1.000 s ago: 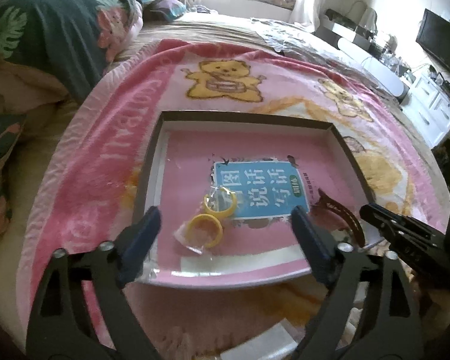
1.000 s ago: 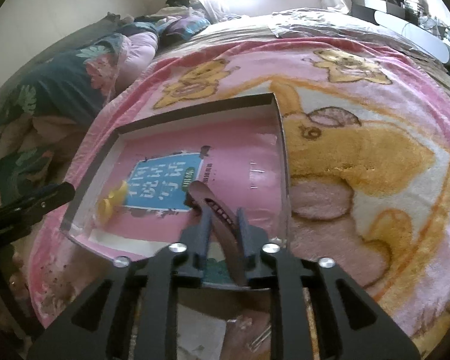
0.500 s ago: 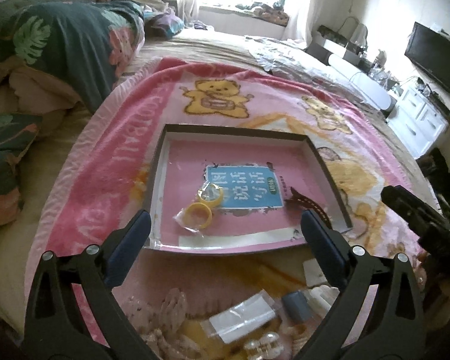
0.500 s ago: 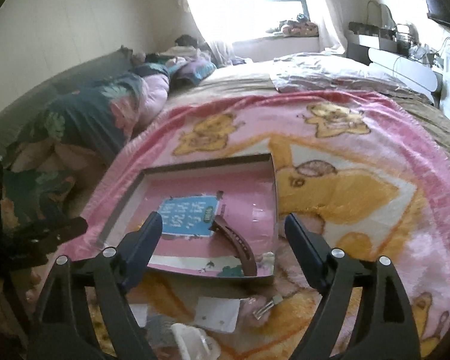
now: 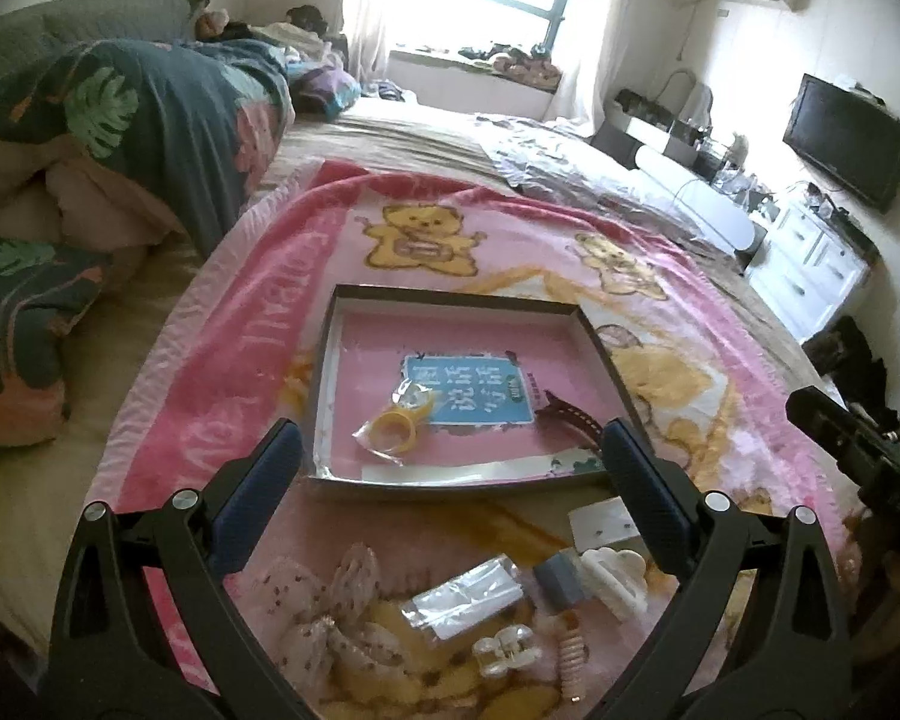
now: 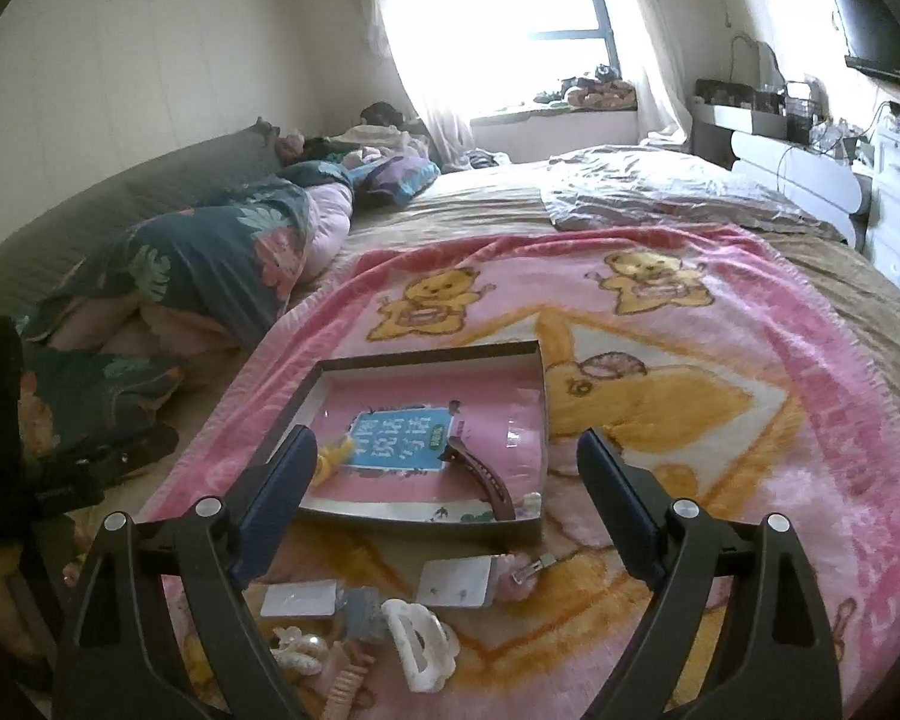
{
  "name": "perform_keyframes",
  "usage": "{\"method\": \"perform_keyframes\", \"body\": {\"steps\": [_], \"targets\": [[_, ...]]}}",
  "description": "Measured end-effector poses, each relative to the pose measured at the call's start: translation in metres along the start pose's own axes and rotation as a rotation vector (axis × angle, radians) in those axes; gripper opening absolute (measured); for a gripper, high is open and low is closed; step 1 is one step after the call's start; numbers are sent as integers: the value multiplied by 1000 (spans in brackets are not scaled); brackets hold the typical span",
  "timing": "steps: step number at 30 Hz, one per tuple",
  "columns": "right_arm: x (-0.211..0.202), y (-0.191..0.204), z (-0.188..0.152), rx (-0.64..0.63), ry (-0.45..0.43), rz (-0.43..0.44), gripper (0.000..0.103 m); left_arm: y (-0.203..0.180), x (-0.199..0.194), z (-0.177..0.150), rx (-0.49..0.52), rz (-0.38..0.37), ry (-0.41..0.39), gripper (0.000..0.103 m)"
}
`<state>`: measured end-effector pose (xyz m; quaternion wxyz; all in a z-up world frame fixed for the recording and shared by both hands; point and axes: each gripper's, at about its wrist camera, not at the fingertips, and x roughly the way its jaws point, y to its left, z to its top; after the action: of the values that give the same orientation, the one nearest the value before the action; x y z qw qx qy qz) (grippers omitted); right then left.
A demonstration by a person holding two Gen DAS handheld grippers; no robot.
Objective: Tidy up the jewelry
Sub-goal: 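Withdraw both tools back toward the remaining jewelry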
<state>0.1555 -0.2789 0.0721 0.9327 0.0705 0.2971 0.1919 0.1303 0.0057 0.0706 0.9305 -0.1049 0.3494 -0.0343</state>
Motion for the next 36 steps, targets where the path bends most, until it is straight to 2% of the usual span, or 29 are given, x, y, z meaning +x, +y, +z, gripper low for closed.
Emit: {"method": "perform_keyframes", "body": {"steps": [6, 12, 24, 36], "targets": [[-24, 8, -6, -16, -15, 4, 88, -2, -19, -7, 15, -14, -17, 94], [-35, 15, -17, -35, -4, 11, 88, -5, -26, -21, 34, -19, -1, 94], [-44, 28, -41, -80, 29, 29, 88, -8, -34, -62, 60, -16, 36, 94], [-41, 36, -71, -122, 105, 27, 88, -4, -31, -94, 94, -2, 91, 94]]}}
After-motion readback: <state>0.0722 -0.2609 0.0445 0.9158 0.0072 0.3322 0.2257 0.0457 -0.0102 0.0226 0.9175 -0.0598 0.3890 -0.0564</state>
